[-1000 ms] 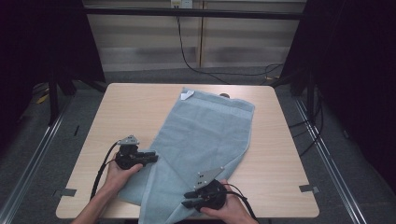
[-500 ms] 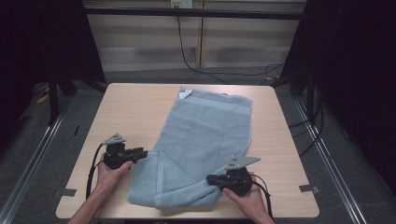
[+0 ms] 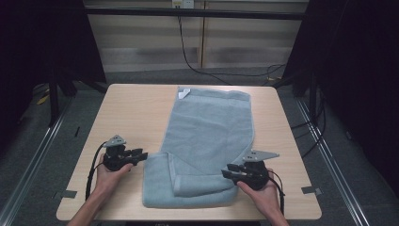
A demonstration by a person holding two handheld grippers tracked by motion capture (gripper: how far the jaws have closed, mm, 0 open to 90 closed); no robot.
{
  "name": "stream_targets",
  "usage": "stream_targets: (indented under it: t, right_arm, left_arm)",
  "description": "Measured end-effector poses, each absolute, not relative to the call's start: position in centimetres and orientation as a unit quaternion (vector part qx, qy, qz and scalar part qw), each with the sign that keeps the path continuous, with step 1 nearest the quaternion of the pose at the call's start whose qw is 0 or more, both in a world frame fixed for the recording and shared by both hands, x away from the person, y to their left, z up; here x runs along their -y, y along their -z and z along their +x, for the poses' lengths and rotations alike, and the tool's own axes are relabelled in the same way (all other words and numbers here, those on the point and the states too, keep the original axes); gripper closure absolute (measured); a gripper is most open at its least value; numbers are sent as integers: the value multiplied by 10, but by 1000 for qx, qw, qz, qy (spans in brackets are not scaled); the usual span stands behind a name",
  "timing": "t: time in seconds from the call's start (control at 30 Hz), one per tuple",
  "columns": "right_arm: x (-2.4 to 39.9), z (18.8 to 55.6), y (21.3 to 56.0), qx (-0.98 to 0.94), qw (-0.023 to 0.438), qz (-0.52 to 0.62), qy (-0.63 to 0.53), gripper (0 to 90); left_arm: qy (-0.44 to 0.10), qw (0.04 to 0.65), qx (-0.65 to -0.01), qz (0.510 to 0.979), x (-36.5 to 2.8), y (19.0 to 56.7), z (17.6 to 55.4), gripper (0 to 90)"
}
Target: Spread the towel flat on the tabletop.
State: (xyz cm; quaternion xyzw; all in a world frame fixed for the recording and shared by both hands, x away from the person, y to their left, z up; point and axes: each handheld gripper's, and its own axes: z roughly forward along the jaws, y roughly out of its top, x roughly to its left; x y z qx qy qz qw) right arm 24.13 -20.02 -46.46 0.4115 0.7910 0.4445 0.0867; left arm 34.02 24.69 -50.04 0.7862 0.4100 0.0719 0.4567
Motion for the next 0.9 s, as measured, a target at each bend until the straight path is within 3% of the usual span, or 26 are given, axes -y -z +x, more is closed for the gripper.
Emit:
stream_targets:
  t: [0.23, 0.4, 0.57, 0.63, 0.73, 0.83, 0.9]
  right_arm:
    - [126, 272, 458, -830, 30, 328, -449, 613]
    - [88, 292, 478, -850, -31, 314, -422, 524]
    - [79, 282, 488, -870, -41, 286, -401, 466]
    - [79, 274, 491, -877, -33, 279, -391, 469]
    - [82, 268, 491, -879, -12, 274, -390, 558]
    - [82, 259, 491, -882, 1, 258, -394, 768]
    - [84, 256, 488, -882, 1, 255, -397, 844]
  left_arm:
    - [-53, 443, -409, 796, -241, 510, 347, 554]
    - [-56, 438, -381, 812, -231, 510, 345, 512]
    - [-66, 431, -362, 824, -223, 509, 342, 518]
    - [-73, 422, -348, 834, -220, 508, 339, 600]
    - [-75, 412, -339, 843, -218, 506, 336, 715]
    - [-65, 417, -337, 842, -218, 506, 335, 803]
    - [-54, 423, -339, 839, -219, 505, 335, 824]
